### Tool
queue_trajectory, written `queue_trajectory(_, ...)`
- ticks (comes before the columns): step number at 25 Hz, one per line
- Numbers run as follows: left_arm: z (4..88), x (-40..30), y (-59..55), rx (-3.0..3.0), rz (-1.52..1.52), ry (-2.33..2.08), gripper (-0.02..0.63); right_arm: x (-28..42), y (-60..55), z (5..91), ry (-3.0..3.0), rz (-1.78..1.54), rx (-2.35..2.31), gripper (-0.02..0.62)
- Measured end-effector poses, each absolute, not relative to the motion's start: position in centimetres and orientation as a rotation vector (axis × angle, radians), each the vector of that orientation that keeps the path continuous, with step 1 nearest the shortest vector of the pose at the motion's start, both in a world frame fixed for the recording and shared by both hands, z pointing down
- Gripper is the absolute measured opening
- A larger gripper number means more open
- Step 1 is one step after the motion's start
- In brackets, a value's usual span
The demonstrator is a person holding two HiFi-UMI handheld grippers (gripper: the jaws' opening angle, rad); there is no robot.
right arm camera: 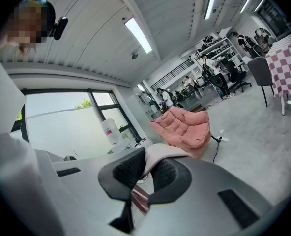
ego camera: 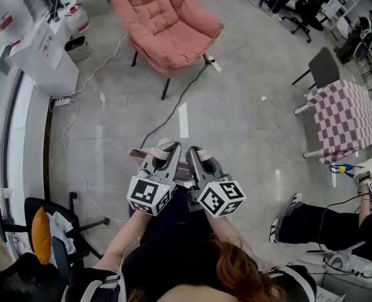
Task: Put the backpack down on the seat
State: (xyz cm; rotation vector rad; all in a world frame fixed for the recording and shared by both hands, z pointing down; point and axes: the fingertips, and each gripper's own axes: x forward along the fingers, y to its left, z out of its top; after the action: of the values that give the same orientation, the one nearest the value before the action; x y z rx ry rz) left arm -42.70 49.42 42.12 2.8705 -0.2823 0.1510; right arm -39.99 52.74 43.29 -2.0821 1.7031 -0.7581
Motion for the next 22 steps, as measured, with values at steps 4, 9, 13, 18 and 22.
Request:
queue_trajectory(4,42.2,-41.3,47.9,2.866,0.161,-0.28,0.018,-38.5,51.1,43.3,1.702,-0.759,-2.078,0.051)
queue_trajectory(9,42.4,-38.8,45.5,2.871,0.18,-0.287,0.018,-36.0,48.8,43.4,1.7,-0.764,-2.071,0.051)
queue_trajectory(13,42.1,-36.3,43.0,2.876,0.197,-0.295,0.018,-33.7,46.2,43.2,1.704,-0.76,-2.07,0.051)
queue_trajectory(18,41.3,-33.1,39.7,2.891,0.202,-0.301,0.018,-30.6,43.1,42.6,1.714,-0.751,-2.072,0.051)
queue_trajectory(22,40.8,-30.5,37.3,2.888,0.218,-0.293,0.018,-28.1,40.6,42.2,1.718,-0.751,-2.079,0.051)
